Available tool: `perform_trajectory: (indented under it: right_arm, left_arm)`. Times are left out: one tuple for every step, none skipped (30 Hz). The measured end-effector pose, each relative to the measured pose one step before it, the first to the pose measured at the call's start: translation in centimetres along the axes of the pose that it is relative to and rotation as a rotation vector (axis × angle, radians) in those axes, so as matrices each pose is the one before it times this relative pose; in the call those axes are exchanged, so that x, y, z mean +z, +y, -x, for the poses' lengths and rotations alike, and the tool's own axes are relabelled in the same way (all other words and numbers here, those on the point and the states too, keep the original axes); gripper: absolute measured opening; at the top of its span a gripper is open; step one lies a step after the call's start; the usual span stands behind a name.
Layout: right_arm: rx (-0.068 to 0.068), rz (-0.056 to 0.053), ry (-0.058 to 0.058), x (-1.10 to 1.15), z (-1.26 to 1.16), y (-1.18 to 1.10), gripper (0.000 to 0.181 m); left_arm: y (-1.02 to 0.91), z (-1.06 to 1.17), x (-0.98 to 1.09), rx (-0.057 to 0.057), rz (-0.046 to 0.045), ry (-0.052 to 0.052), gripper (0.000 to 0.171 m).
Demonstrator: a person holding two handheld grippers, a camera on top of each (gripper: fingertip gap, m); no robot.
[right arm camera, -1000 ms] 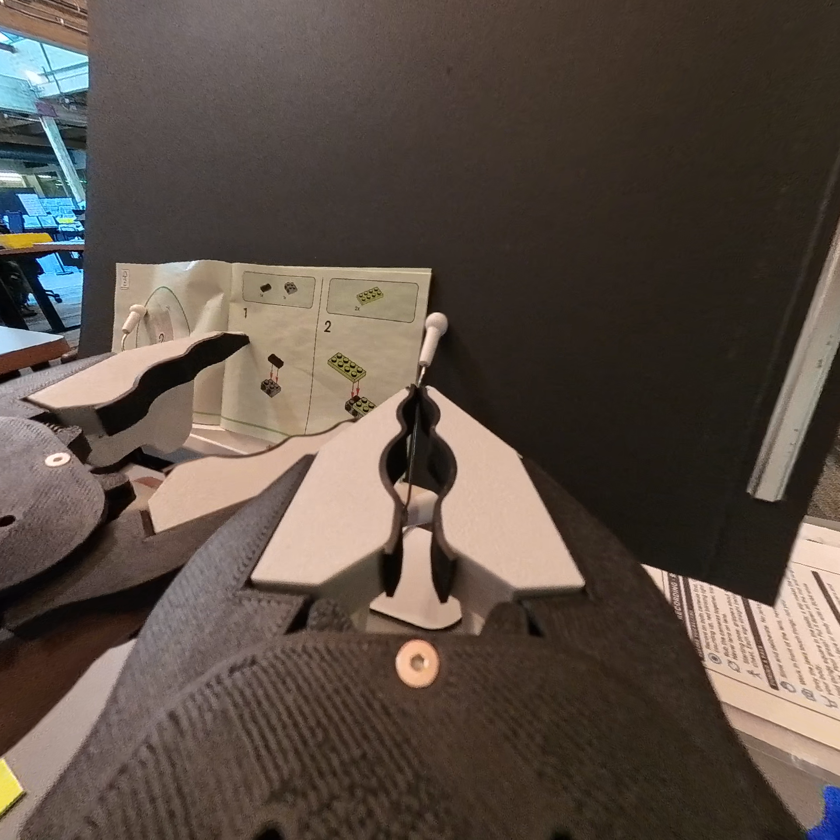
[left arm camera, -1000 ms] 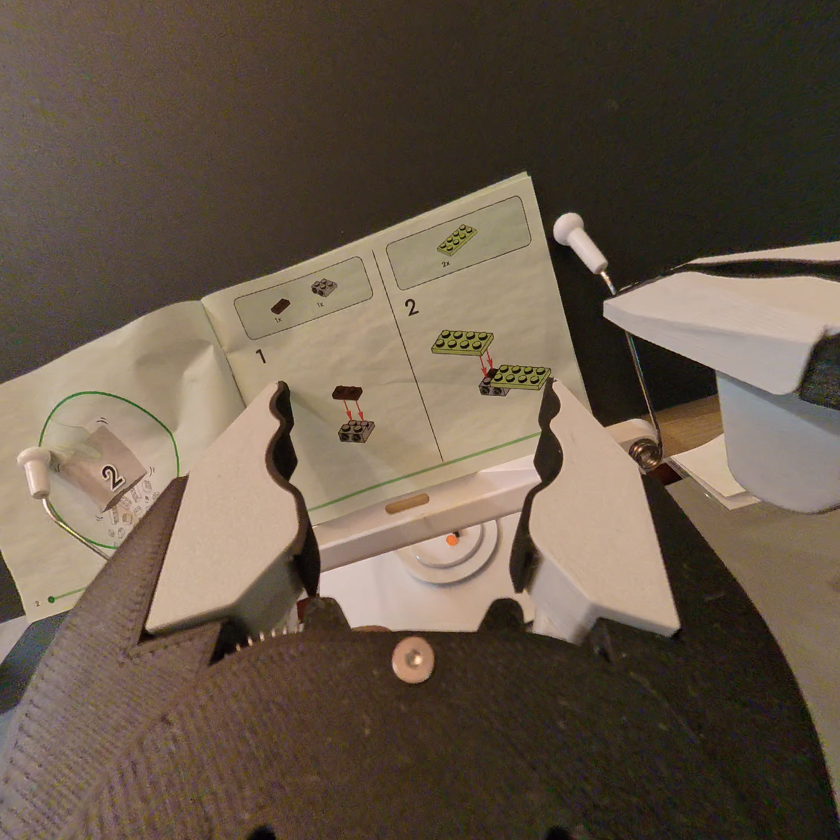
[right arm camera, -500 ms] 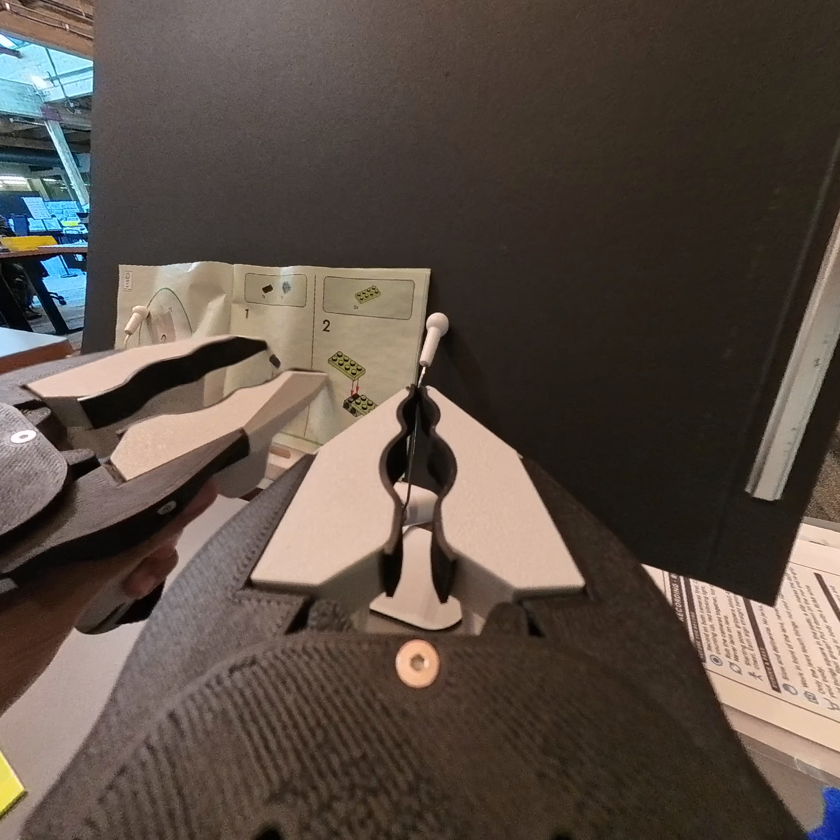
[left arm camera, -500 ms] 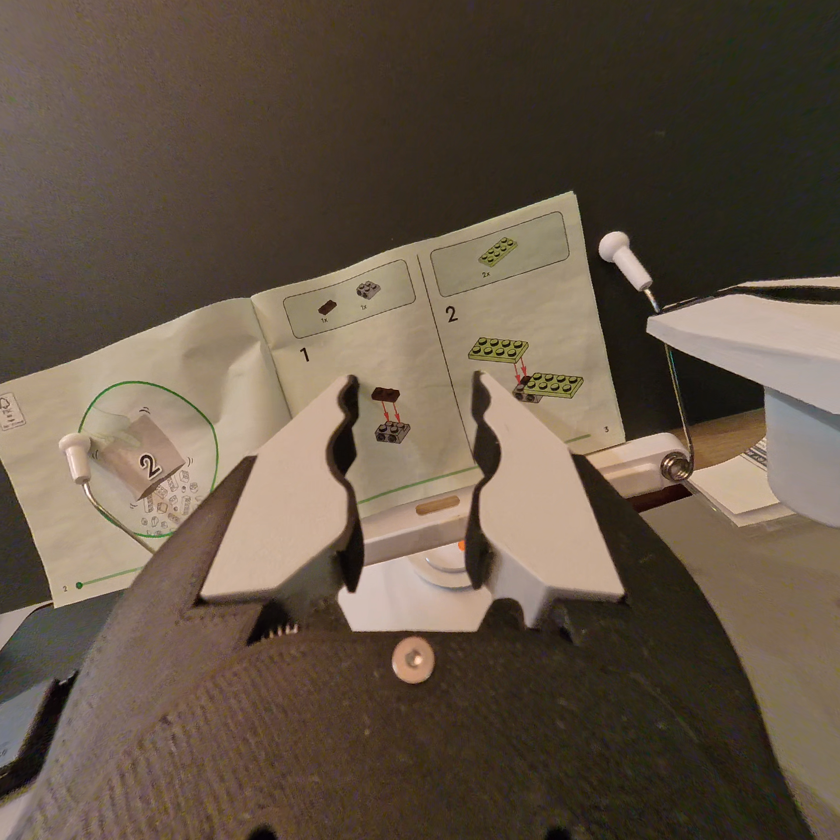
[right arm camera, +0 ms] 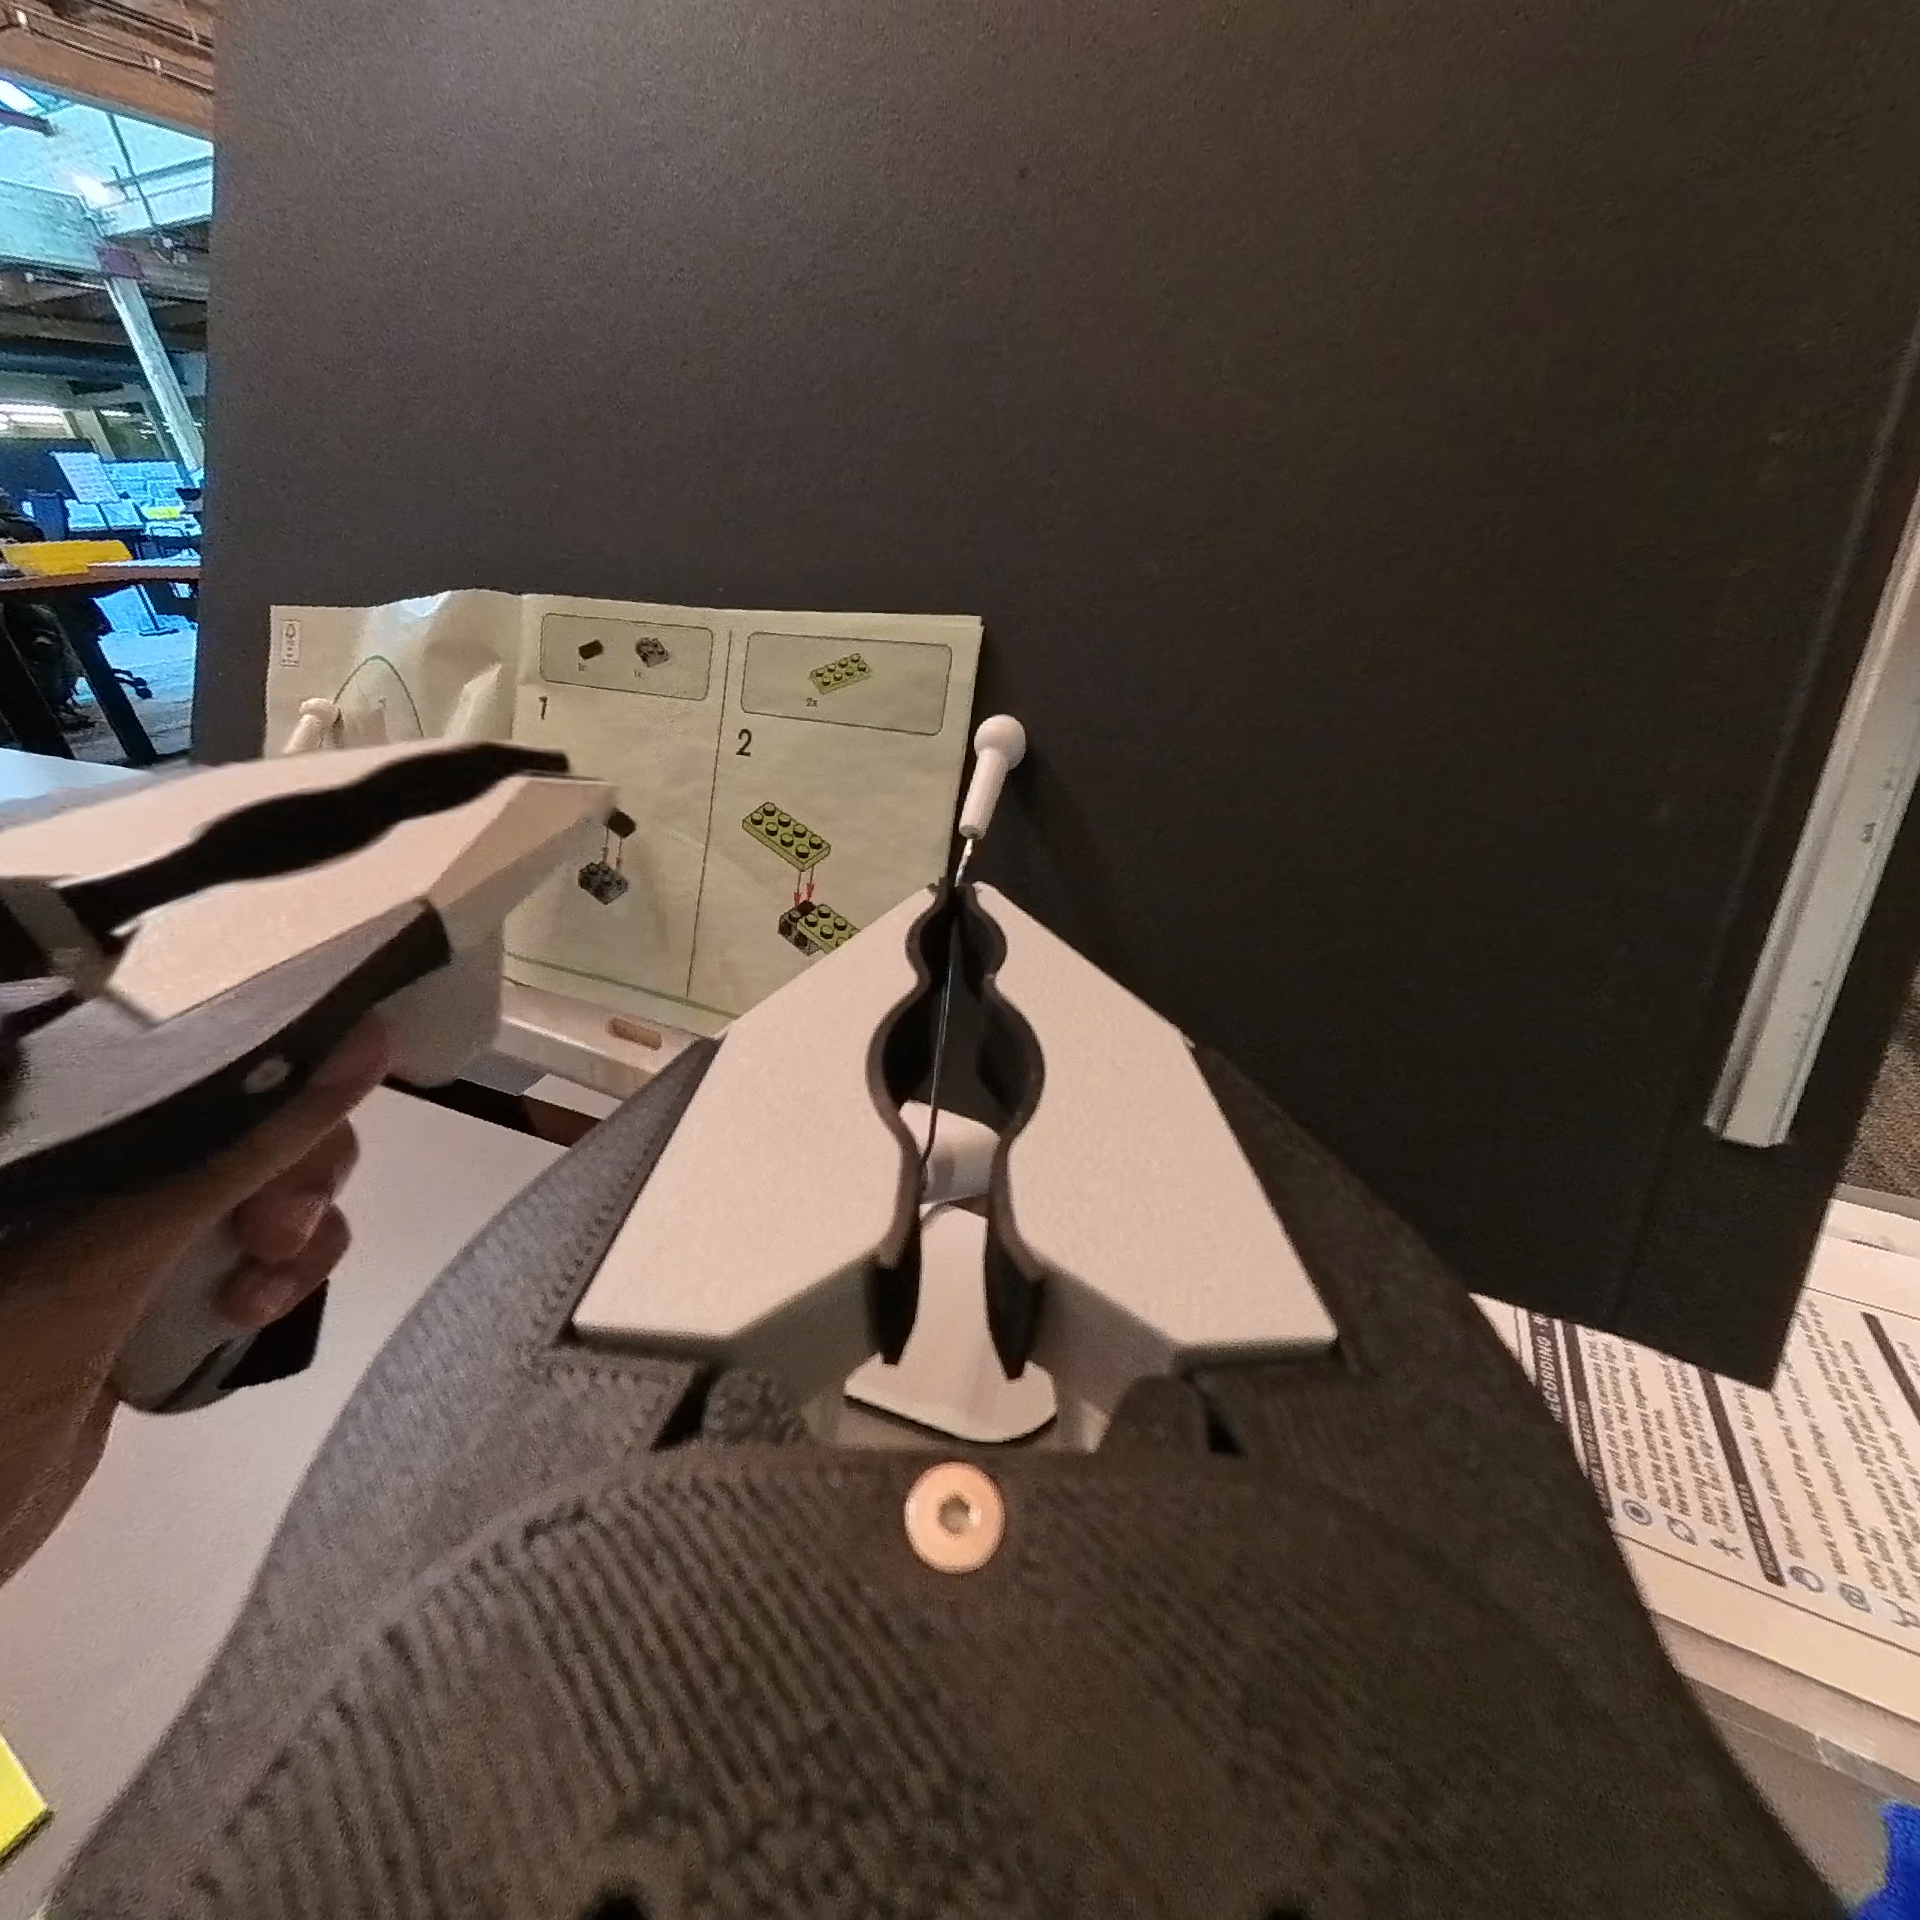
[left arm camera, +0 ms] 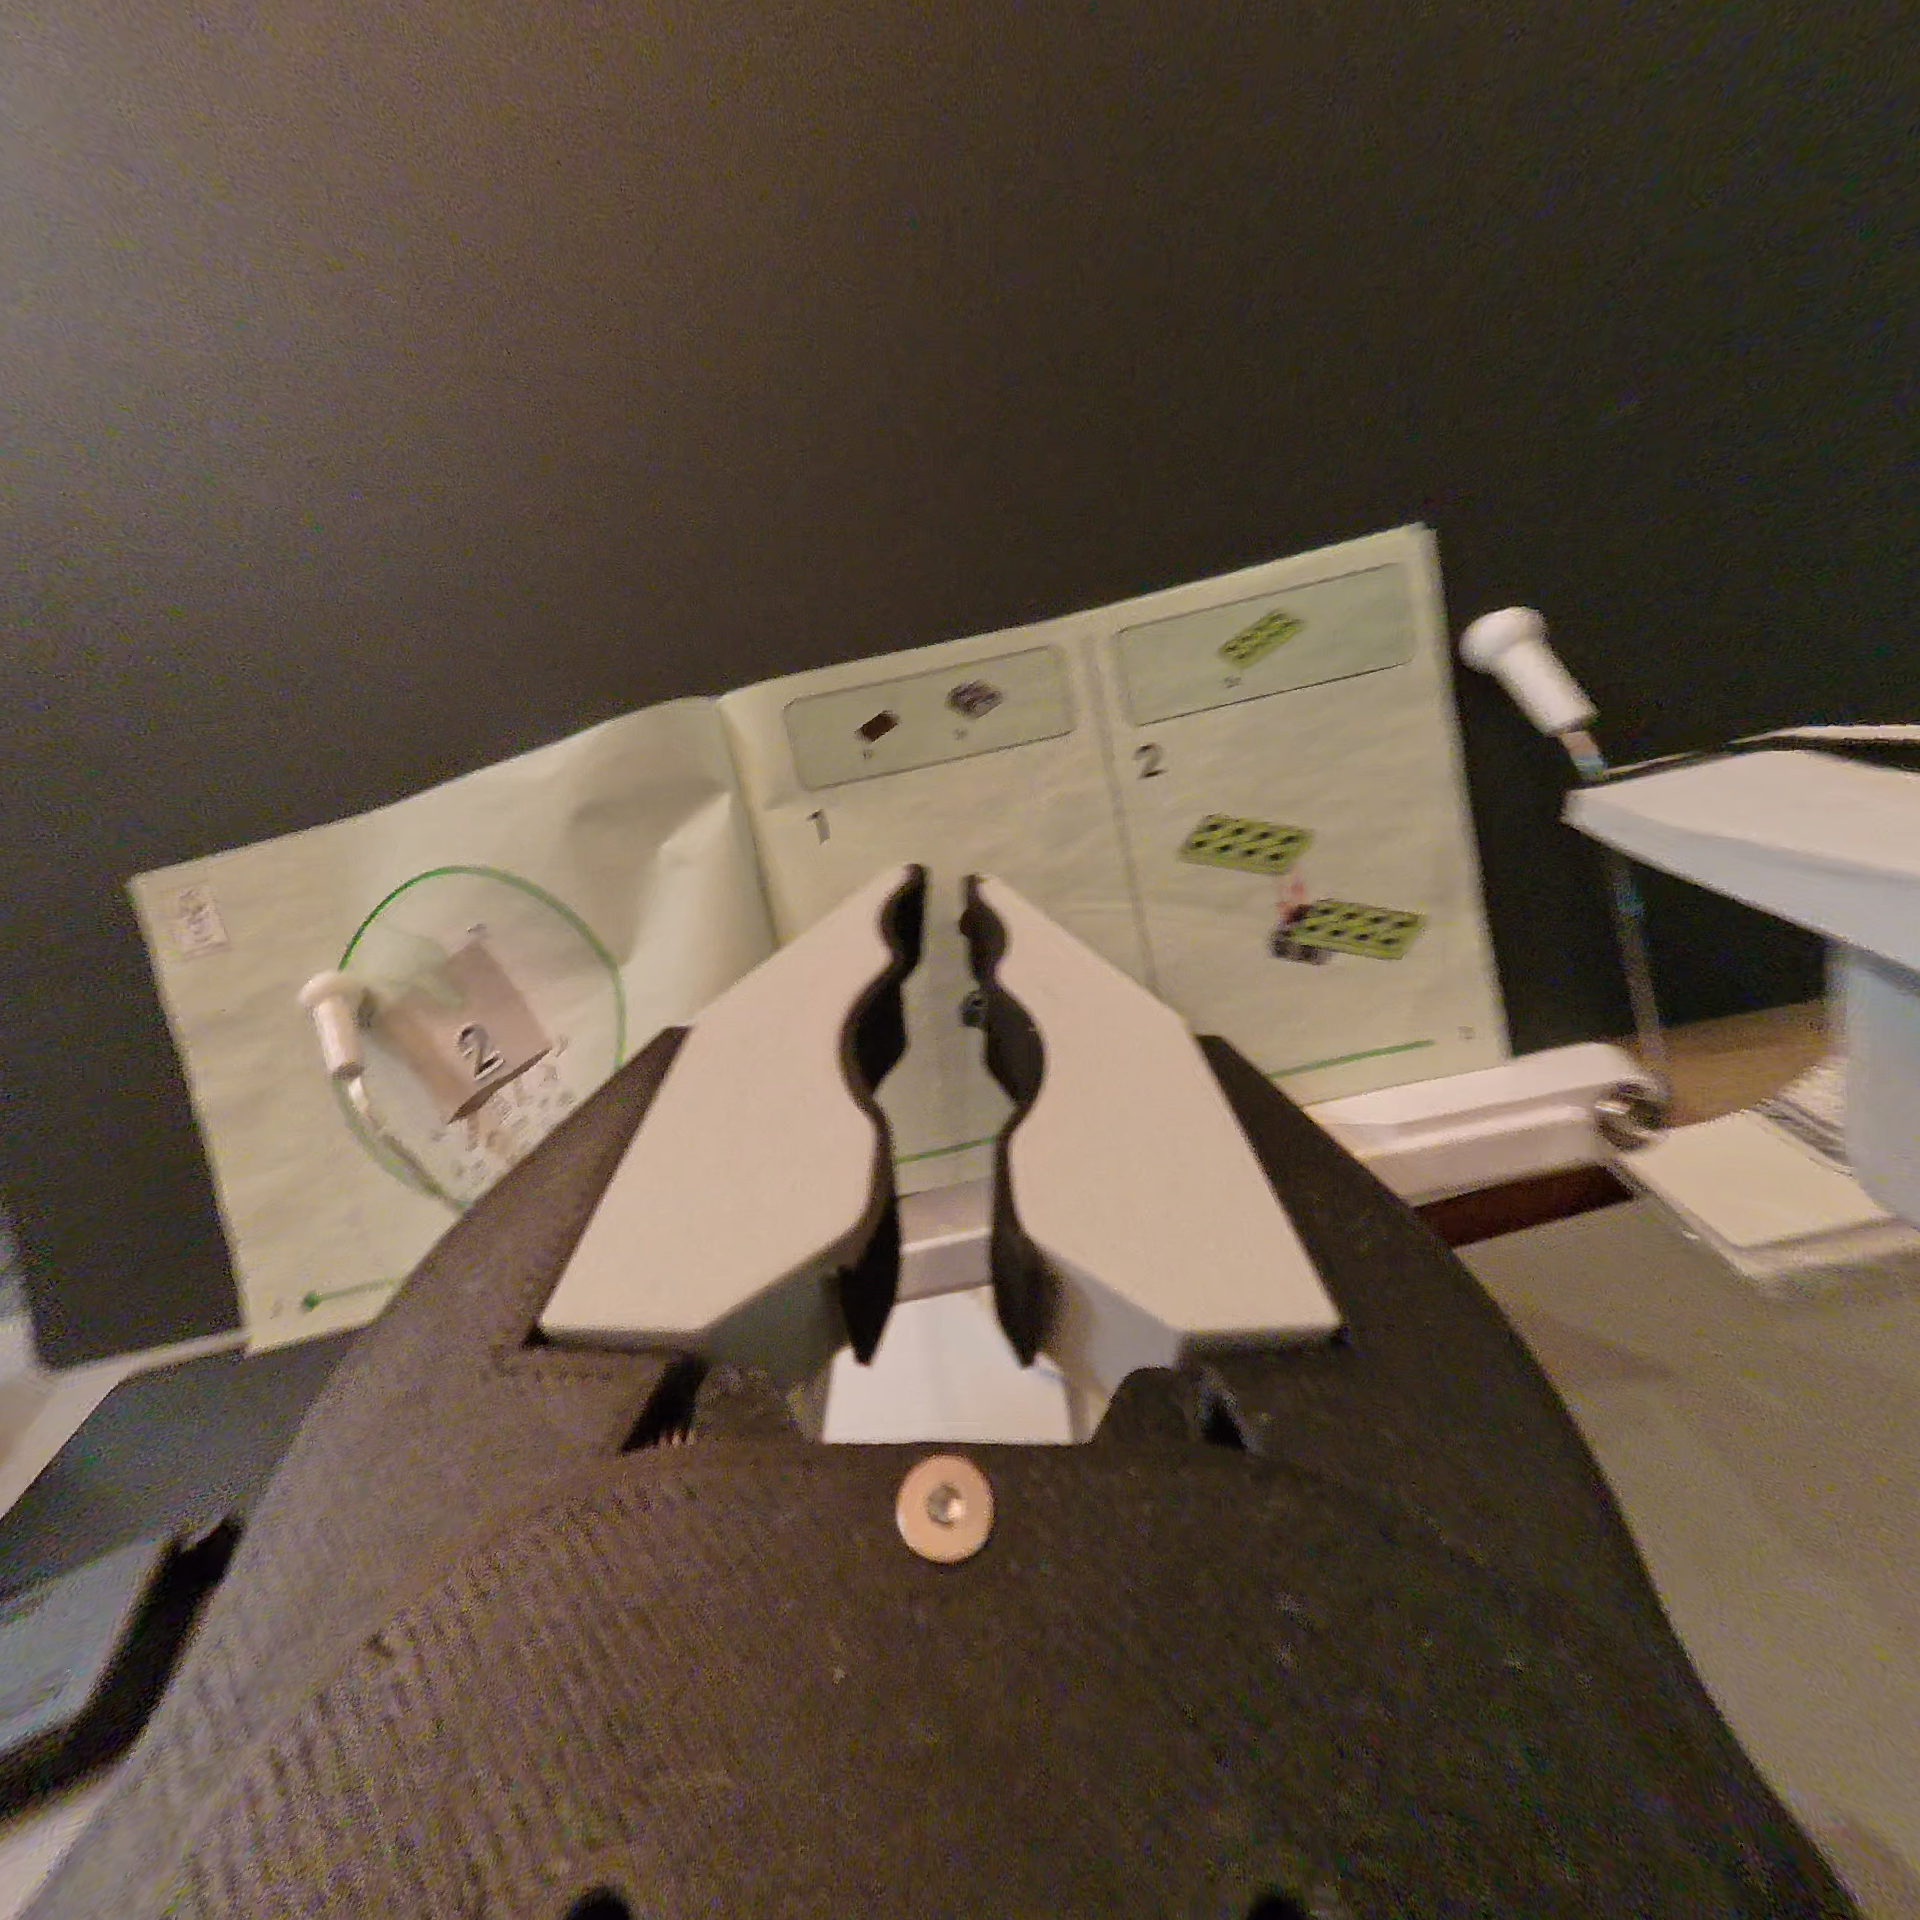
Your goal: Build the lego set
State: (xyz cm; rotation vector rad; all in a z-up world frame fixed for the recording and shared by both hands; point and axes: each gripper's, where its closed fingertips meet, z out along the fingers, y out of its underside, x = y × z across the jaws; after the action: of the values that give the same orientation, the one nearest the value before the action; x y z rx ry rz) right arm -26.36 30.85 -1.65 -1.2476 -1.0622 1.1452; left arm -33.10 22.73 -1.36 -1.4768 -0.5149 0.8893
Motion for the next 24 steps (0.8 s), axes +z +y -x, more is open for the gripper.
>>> perform_trajectory:
  right_arm:
    - [-0.0005, -0.0014, 0.0007, 0.017, -0.002, 0.001, 0.000]
    - [0.0000, -0.0011, 0.0000, -0.003, -0.002, 0.004, 0.000]
    - [0.0003, -0.0007, -0.0006, 0.006, 0.000, -0.010, 0.000]
    - [-0.0002, 0.0002, -0.0010, -0.010, 0.002, 0.002, 0.000]
    - [-0.0004, 0.0007, -0.0015, -0.002, -0.001, 0.000, 0.000]
    - [0.0000, 0.0011, -0.0016, -0.005, 0.013, -0.005, 0.000]
    - [0.0002, 0.0010, -0.0015, -0.004, 0.002, -0.006, 0.000]
    - [-0.0001, 0.0007, -0.0009, -0.004, 0.012, 0.000, 0.000]
    - [-0.0005, 0.0004, -0.0002, 0.006, 0.011, -0.004, 0.000]
    - [-0.0006, 0.0000, -0.0001, -0.001, 0.007, -0.010, 0.000]
    - [-0.0001, 0.0005, -0.0001, 0.007, 0.002, -0.003, 0.000]
    - [0.0000, -0.0008, 0.0002, 0.016, -0.002, -0.011, 0.000]
    - [0.0009, -0.0010, 0.0001, 0.008, -0.005, -0.004, 0.000]
    - [0.0017, -0.0009, -0.0007, 0.009, 0.001, -0.013, 0.000]
    - [0.0010, -0.0004, -0.0009, 0.005, -0.001, 0.005, 0.000]
    - [0.0005, -0.0002, -0.0011, -0.006, -0.002, -0.013, 0.000]
    - [0.0013, 0.0005, -0.0014, 0.000, 0.009, -0.013, 0.000]
    - [0.0011, 0.0009, -0.0004, 0.006, 0.005, -0.007, 0.000]
    - [-0.0011, 0.0007, 0.0005, 0.003, 0.007, 0.000, 0.000]
    - [-0.0026, 0.0003, 0.0009, 0.003, 0.011, -0.004, 0.000]
    - [-0.0023, 0.0004, 0.0009, 0.003, 0.012, -0.014, 0.000]
    - [-0.0013, 0.0005, 0.0005, 0.005, 0.006, -0.003, 0.000]
    - [0.0000, 0.0003, 0.0002, -0.003, 0.007, -0.006, 0.000]
    - [0.0004, -0.0004, 0.0003, 0.011, 0.010, -0.004, 0.000]
  left_arm:
    - [-0.721, -1.007, -0.347, 0.0025, -0.03999, 0.0596, 0.033]
    - [-0.820, -1.343, -0.342, 0.0104, -0.04532, 0.0693, 0.058]
    - [-0.637, -1.337, -0.234, 0.0326, -0.03605, 0.0568, 0.070]
    - [-0.206, -0.903, -0.003, 0.0517, -0.01074, 0.0220, 0.078]
    - [0.365, -0.473, 0.267, 0.0521, 0.02538, -0.0045, 0.091]
    - [0.850, -0.452, 0.430, 0.0437, 0.05151, 0.0013, 0.100]
    - [1.047, -0.252, 0.472, 0.0223, 0.05991, -0.0025, 0.104]
    - [0.903, 0.024, 0.420, -0.0042, 0.04359, -0.0106, 0.106]
    - [0.673, -0.124, 0.300, -0.0156, 0.02319, 0.0074, 0.108]
    - [0.166, 0.046, 0.104, -0.0123, -0.00614, 0.0007, 0.108]
    - [-0.006, 0.134, -0.020, 0.0068, -0.00910, -0.0082, 0.106]
    - [0.136, 0.051, 0.069, 0.0141, 0.00975, -0.0045, 0.106]
    - [-0.017, 0.002, 0.026, -0.0041, 0.00618, -0.0008, 0.106]
    - [-0.032, -0.003, 0.018, -0.0079, 0.00707, -0.0015, 0.106]
    - [-0.022, -0.004, 0.002, -0.0020, 0.00455, -0.0018, 0.106]
    - [0.004, 0.008, 0.025, -0.0035, 0.00122, 0.0010, 0.106]
    - [0.014, 0.043, 0.012, -0.0011, -0.00089, 0.0005, 0.105]
    - [-0.015, 0.066, 0.000, -0.0006, -0.00125, -0.0012, 0.105]
    - [-0.051, 0.132, -0.020, -0.0091, -0.00185, -0.0043, 0.102]
    - [-0.065, 0.222, -0.034, -0.0119, -0.00312, -0.0063, 0.097]
    - [-0.063, 0.264, -0.038, -0.0122, -0.00441, -0.0057, 0.092]
    - [-0.039, 0.255, -0.036, -0.0090, -0.00437, -0.0042, 0.088]
    - [-0.023, 0.190, -0.022, -0.0022, -0.00409, -0.0031, 0.084]
    - [-0.009, 0.111, -0.019, -0.0019, -0.00135, -0.0015, 0.082]
